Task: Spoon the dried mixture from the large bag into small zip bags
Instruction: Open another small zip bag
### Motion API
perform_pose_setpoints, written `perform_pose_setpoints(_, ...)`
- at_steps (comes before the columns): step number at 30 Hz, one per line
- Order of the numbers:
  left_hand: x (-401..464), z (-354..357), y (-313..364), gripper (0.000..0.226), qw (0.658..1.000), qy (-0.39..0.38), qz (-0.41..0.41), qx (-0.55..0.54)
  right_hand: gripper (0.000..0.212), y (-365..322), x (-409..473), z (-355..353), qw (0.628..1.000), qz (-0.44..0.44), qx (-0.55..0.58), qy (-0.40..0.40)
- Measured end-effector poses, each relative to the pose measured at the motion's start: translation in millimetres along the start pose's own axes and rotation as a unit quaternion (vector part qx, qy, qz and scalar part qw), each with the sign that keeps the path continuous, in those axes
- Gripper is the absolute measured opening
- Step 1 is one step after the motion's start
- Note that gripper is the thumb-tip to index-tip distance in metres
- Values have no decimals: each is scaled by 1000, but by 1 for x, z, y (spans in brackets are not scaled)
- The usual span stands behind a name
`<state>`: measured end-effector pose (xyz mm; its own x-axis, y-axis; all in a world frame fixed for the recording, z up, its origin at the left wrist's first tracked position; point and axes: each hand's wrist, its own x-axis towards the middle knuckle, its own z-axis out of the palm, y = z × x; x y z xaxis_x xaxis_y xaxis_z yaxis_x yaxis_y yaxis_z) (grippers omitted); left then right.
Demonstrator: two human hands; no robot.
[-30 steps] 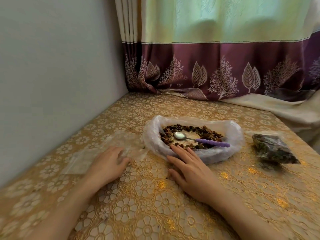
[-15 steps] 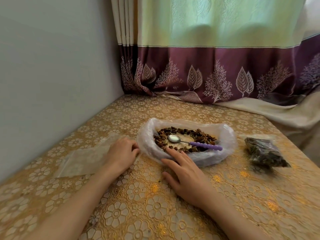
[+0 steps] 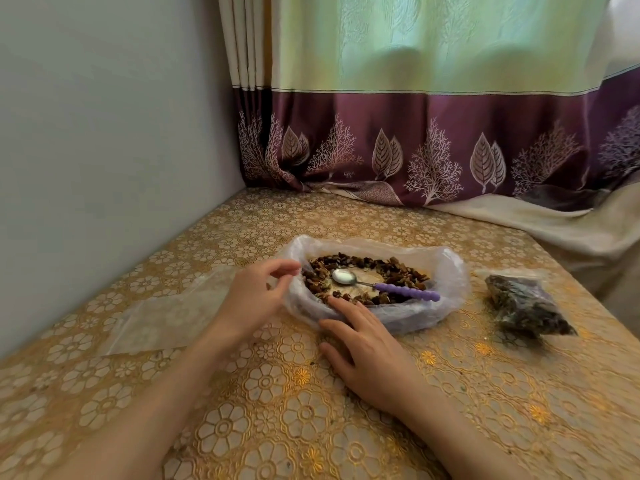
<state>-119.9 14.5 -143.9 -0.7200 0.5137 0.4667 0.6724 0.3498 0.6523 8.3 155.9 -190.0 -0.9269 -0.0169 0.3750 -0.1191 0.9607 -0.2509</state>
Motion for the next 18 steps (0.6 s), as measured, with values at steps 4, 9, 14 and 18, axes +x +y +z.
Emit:
perform_pose_setpoints(4, -7, -37, -33, 28, 993, 8, -54, 103, 43, 0, 0, -1, 1000, -7, -3, 2)
perform_pose_setpoints(9, -28, -69, -71, 39, 961, -80, -118, 239, 41, -1, 0, 0, 1000, -16, -14, 19)
perform_pose_setpoints(14, -33, -69, -68, 37, 948, -72, -126, 283, 44, -3, 1, -1, 999, -18, -10, 49)
perform_pose_setpoints(18, -28, -63, -55, 4, 973, -32, -101, 207, 35, -4, 2, -3, 995, -18, 28, 95)
